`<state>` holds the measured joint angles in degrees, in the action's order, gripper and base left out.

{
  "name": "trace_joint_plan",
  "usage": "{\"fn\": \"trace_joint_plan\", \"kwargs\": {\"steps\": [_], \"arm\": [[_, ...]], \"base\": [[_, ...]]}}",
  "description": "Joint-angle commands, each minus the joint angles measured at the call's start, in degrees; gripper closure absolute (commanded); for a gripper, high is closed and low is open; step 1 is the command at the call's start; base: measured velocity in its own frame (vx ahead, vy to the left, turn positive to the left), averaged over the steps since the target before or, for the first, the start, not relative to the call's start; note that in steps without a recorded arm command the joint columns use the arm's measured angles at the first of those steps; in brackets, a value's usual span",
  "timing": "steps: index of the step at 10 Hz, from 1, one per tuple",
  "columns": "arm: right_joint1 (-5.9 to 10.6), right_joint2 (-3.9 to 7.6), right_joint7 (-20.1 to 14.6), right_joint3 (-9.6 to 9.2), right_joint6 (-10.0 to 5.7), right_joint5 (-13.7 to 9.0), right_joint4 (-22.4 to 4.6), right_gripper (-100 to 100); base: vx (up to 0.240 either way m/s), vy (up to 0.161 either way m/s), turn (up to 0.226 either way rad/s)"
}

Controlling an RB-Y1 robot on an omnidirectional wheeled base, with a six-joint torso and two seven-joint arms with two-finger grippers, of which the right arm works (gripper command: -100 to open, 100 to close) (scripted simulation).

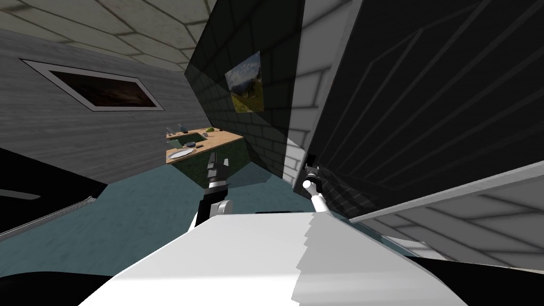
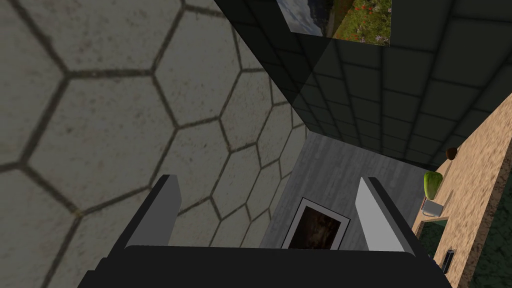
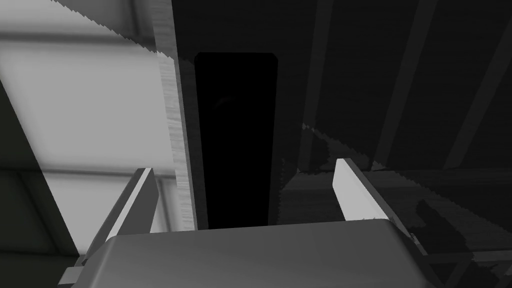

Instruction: Pull the door open

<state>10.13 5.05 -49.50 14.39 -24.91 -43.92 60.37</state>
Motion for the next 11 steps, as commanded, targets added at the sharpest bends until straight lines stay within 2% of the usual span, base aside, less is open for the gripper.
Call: {"fn": "trace_joint_plan", "kwargs": {"steps": [1,3,4,6,7,8,11], "arm": [[-0.47,2.12,-1.92,0.08,-0.08,-0.39,-0.73,-100],[-1.45,5.01,-4.32,0.39,0.22,-1.03,-1.13,-100],[-1.67,5.68,-4.88,0.46,0.28,-1.17,-1.22,-100],[-2.38,7.74,-6.63,0.69,0.50,-1.64,-1.51,-100],[-1.79,7.69,-6.79,0.02,-0.28,-1.35,-2.79,-100],[-1.79,7.69,-6.79,0.02,-0.28,-1.35,-2.79,100],[-1.79,7.69,-6.79,0.02,-0.28,-1.35,-2.79,100]], "base": [[0.171,-0.009,0.079],[0.185,-0.003,0.119],[0.167,-0.015,0.041],[0.134,-0.033,0.068],[0.057,-0.016,0.016],[-0.008,0.000,-0.019],[-0.017,0.002,0.001]]}}
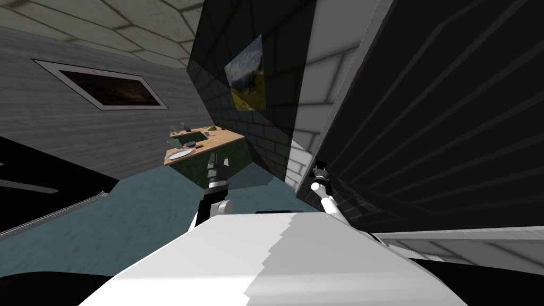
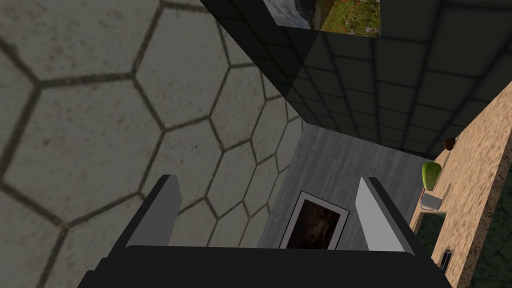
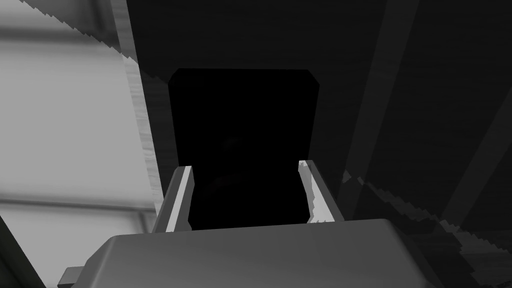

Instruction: Pull the door open

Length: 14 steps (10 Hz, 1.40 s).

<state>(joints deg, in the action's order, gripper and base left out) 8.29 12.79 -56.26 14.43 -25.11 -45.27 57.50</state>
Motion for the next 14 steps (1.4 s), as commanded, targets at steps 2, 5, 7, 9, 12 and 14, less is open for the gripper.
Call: {"fn": "trace_joint_plan", "kwargs": {"steps": [2,5,7,9,12,14], "arm": [[0.05,-0.05,-0.04,-0.02,-0.07,-0.01,0.08,100],[-0.61,0.81,-1.86,-1.89,0.69,0.06,0.98,100],[-1.09,1.49,-3.38,-3.43,1.23,0.12,1.81,100],[-1.64,2.26,-5.09,-5.17,1.85,0.18,2.73,100],[-2.13,2.51,-5.75,-5.94,2.36,0.19,3.19,100],[-2.90,3.13,-6.94,-7.58,2.66,0.39,4.02,100]], "base": [[0.000,0.000,0.000],[-0.217,-0.015,0.107],[-0.261,-0.006,0.129],[-0.279,-0.033,0.150],[-0.202,-0.029,0.082],[-0.206,-0.012,0.132]]}}
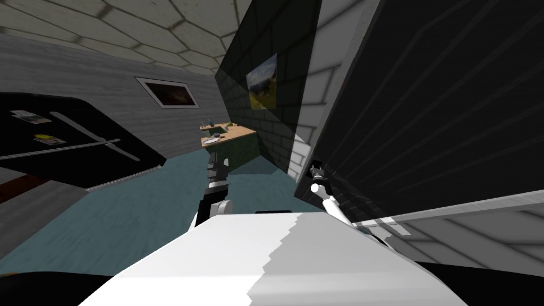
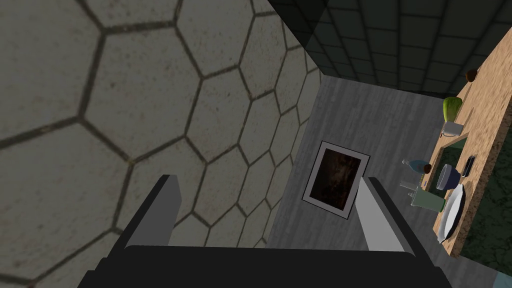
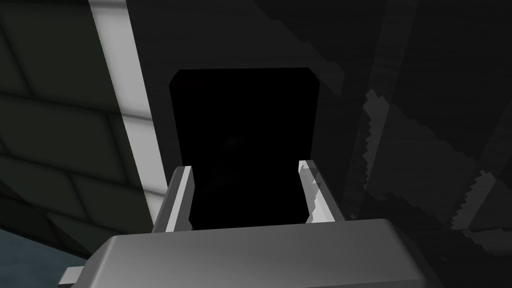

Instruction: Pull the door open

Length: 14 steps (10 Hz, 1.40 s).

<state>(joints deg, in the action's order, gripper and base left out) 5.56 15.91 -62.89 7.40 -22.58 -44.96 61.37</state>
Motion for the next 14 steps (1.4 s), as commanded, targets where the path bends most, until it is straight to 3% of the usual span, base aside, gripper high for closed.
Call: {"fn": "trace_joint_plan", "kwargs": {"steps": [1,8,9,14], "arm": [[-0.41,0.31,-0.74,-1.08,0.14,0.15,0.47,100],[-2.10,2.42,-3.89,-4.93,0.21,0.64,2.78,100],[-2.00,2.14,-3.55,-4.64,0.21,0.62,2.47,100],[-3.49,4.05,-6.02,-7.85,0.13,0.91,4.24,100]], "base": [[-0.212,-0.020,0.100],[-0.215,-0.033,0.101],[-0.092,-0.007,0.027],[-0.187,-0.036,0.098]]}}
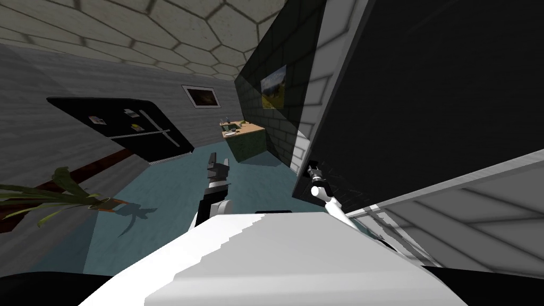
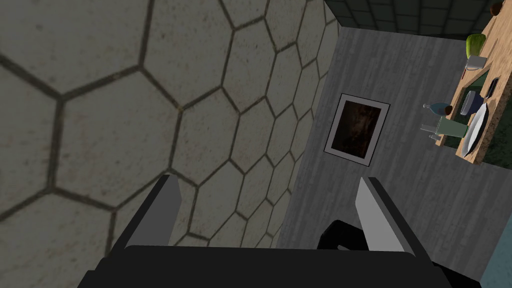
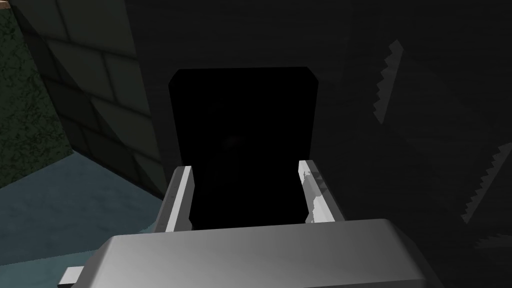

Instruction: Pull the door open

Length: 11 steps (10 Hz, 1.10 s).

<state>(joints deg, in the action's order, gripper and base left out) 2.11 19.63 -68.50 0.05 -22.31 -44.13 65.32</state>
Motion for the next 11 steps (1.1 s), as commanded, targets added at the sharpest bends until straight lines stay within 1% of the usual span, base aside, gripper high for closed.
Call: {"fn": "trace_joint_plan", "kwargs": {"steps": [1,5,6,7,11], "arm": [[-0.35,0.80,-0.98,-1.19,-0.20,0.14,0.72,100],[-1.39,2.35,-2.86,-3.52,-0.39,0.34,2.14,100],[-1.26,2.16,-2.59,-3.25,-0.19,0.30,1.89,100],[-1.80,2.75,-3.39,-4.27,-0.28,0.43,2.30,100],[-2.84,4.49,-5.29,-6.41,-0.86,0.70,3.66,100]], "base": [[-0.215,-0.067,0.135],[-0.218,-0.054,0.108],[-0.099,-0.007,0.030],[-0.136,-0.024,0.087],[-0.201,-0.054,0.106]]}}
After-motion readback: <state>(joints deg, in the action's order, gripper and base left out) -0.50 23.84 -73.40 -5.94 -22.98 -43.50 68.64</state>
